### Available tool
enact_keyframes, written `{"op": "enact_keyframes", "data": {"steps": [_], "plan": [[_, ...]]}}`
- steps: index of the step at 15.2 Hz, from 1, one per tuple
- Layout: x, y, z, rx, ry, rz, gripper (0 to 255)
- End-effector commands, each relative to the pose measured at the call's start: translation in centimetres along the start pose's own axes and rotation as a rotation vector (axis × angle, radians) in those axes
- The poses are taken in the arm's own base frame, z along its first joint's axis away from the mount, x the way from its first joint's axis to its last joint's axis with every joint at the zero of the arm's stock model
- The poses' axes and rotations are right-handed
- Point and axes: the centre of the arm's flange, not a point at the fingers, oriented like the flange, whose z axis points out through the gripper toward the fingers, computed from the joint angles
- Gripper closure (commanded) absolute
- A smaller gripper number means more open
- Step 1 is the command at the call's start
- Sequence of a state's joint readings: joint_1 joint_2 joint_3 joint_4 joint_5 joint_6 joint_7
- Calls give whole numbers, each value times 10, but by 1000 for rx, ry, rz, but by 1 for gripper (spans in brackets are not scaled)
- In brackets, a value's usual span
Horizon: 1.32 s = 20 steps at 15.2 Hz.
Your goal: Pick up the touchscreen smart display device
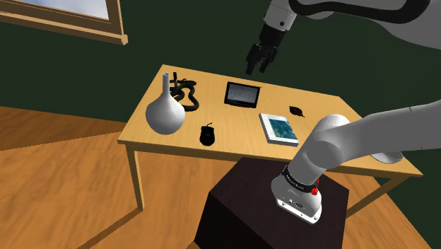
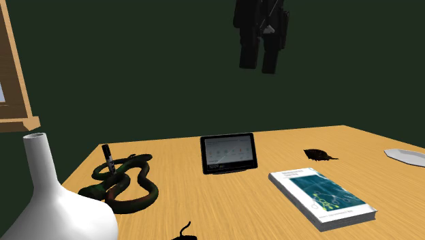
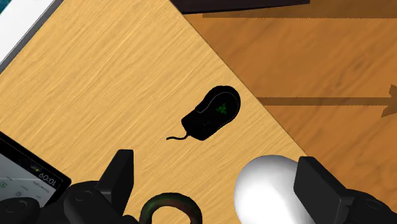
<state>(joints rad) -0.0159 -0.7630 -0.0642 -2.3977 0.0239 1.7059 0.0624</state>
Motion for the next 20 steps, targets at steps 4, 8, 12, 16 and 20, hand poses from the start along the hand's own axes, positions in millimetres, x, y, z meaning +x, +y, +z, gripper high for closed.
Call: {"op": "enact_keyframes", "data": {"steps": [4, 8, 12, 16, 20], "plan": [[6, 41, 11, 22, -19, -58, 0], [17, 95, 27, 50, -44, -135, 0], [32, 147, 45, 79, -69, -212, 0], [51, 198, 65, 108, -94, -290, 0], [73, 246, 87, 136, -119, -367, 0]]}}
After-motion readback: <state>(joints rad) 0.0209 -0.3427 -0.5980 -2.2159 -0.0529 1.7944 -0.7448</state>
